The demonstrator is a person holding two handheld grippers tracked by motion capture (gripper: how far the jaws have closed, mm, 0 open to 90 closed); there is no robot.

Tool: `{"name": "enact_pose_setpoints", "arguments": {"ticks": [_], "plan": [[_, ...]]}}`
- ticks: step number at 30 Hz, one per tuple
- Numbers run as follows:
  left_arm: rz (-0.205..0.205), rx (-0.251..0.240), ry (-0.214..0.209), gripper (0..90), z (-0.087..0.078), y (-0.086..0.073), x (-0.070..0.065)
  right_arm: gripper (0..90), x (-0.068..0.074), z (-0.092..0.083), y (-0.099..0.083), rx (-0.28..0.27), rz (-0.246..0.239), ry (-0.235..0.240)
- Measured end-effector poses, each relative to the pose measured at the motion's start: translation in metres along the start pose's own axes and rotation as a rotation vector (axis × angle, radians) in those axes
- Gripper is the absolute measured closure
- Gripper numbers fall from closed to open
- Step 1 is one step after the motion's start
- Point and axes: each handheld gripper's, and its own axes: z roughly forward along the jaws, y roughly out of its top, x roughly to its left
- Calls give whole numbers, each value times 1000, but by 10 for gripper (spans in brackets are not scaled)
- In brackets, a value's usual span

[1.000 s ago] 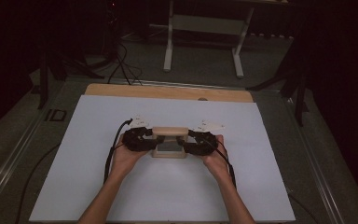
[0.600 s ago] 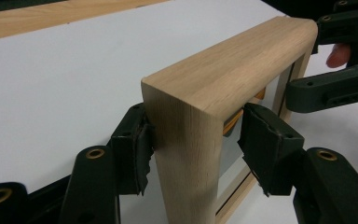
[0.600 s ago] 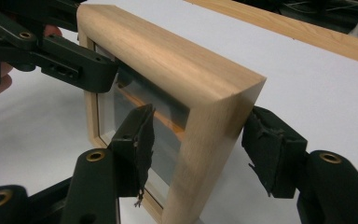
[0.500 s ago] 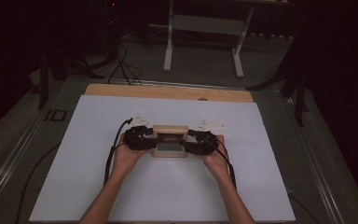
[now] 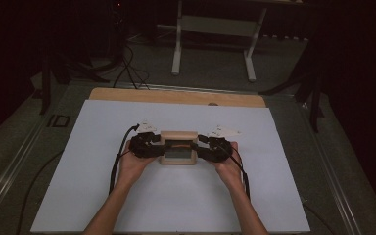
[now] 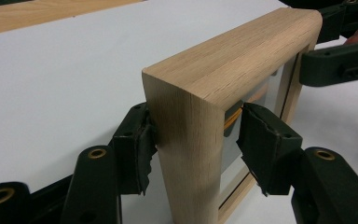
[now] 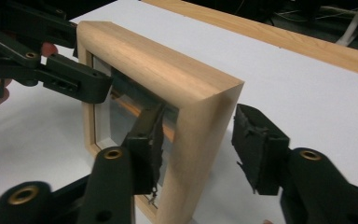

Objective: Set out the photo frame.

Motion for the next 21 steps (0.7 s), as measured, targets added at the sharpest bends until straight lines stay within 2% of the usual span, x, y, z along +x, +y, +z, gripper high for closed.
{"name": "enact_pose_setpoints", "arguments": {"ticks": [3,11,21], "plan": [[-4,1,6,458,0,0,-1,591,0,0,1,-3,-3,-8],[-13,3,12,466,0,-1,-2,615,0,1,1,-5,0,-20],[-24,5,9,436,0,-1,1,516,3,0,0,0,-9,-5]]}}
